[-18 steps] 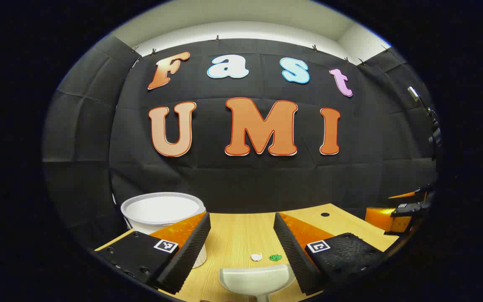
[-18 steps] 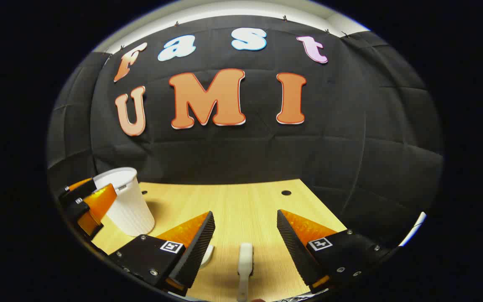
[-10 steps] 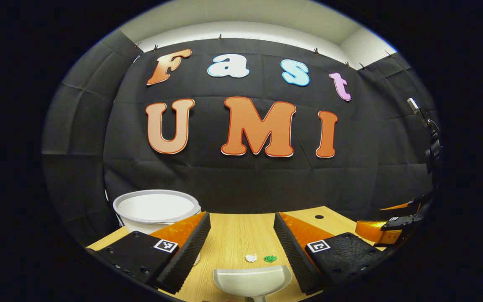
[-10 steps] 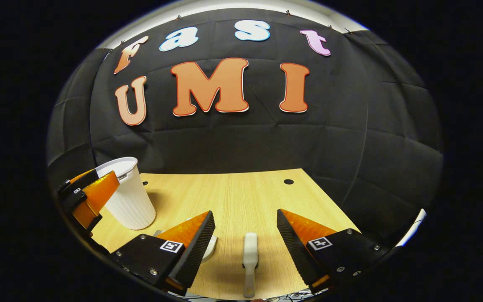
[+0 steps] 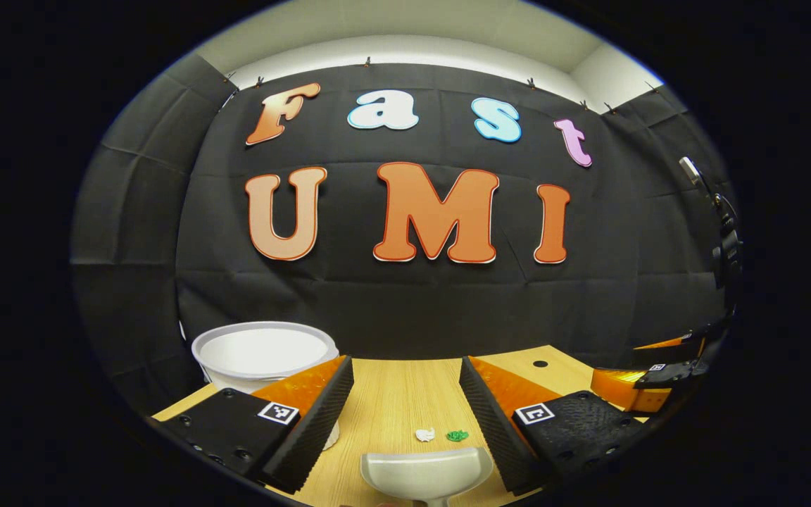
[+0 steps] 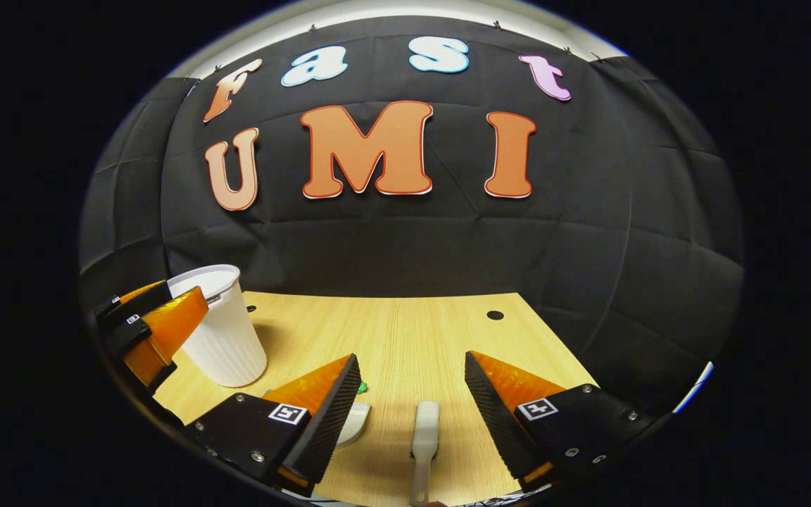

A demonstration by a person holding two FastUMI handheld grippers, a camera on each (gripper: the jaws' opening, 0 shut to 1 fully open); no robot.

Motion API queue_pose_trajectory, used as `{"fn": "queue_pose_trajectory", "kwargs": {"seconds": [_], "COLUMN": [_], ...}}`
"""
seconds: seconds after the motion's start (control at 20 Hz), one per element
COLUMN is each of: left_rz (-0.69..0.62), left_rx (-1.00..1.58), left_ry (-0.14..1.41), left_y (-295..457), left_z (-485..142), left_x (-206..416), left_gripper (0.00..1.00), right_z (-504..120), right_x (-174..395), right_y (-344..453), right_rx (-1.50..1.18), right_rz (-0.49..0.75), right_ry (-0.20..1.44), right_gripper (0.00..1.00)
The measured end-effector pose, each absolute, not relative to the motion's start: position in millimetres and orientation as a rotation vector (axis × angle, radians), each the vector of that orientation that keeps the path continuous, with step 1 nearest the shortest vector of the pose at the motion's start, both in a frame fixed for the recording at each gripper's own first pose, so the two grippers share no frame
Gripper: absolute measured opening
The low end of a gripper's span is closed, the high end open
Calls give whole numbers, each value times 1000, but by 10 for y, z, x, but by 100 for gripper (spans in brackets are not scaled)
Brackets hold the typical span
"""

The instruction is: Pick up the small broom and dustpan from the desktop, sweep the trash into the dustpan with the broom, and then empty the trash into the garbage bin.

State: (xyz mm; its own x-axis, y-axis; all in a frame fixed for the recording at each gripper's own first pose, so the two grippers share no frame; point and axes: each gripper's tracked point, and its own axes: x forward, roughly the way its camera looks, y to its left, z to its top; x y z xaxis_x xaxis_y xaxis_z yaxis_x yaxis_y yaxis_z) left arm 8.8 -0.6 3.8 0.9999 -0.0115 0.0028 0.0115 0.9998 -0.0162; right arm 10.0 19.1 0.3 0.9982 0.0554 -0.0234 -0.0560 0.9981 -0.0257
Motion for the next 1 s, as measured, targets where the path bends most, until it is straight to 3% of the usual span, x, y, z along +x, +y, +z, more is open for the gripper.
{"fn": "queue_pose_trajectory", "kwargs": {"seconds": [1.0], "left_rz": [-28], "left_rx": [23], "left_ry": [58], "left_y": [-158], "left_z": [-121], "left_x": [191], "left_gripper": [95], "right_z": [3], "right_x": [157], "right_y": [134], "right_rx": [-40], "right_rz": [63], "right_ry": [35], "right_gripper": [93]}}
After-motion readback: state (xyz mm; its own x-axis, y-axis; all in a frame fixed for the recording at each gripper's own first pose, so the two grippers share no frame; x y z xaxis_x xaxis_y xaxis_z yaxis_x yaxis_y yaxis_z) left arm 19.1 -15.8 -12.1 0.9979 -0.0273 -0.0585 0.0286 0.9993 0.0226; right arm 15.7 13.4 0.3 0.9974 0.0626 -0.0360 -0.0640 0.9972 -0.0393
